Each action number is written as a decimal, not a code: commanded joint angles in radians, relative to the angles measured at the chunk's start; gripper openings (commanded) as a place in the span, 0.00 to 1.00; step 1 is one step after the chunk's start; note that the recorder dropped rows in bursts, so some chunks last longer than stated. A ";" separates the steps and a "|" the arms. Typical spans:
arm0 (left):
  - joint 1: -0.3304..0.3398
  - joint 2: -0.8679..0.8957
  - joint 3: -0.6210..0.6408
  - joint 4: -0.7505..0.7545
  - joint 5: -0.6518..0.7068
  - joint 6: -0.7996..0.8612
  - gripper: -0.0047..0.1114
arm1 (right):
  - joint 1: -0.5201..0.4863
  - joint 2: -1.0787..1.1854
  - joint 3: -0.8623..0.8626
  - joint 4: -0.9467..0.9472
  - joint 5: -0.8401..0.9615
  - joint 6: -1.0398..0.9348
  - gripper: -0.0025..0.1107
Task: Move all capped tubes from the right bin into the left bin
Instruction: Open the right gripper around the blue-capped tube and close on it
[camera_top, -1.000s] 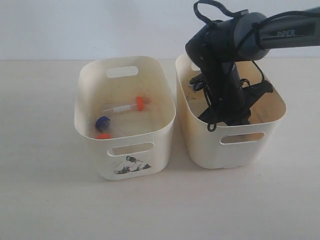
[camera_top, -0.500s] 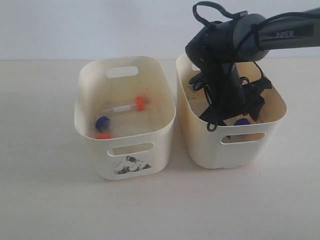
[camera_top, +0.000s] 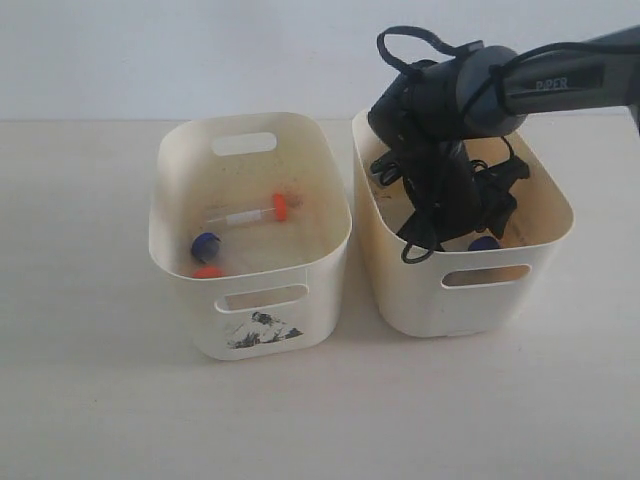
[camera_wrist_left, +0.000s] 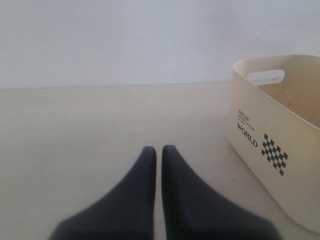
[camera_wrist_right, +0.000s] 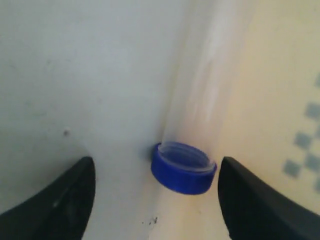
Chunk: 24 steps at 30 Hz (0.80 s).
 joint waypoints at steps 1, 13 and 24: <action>0.001 -0.003 -0.003 0.002 -0.007 -0.008 0.08 | -0.004 0.019 0.000 -0.025 -0.043 0.039 0.61; 0.001 -0.003 -0.003 0.002 -0.007 -0.008 0.08 | -0.004 0.065 0.000 0.021 -0.135 0.104 0.61; 0.001 -0.003 -0.003 0.002 -0.007 -0.008 0.08 | -0.004 0.097 0.000 0.080 -0.105 0.106 0.56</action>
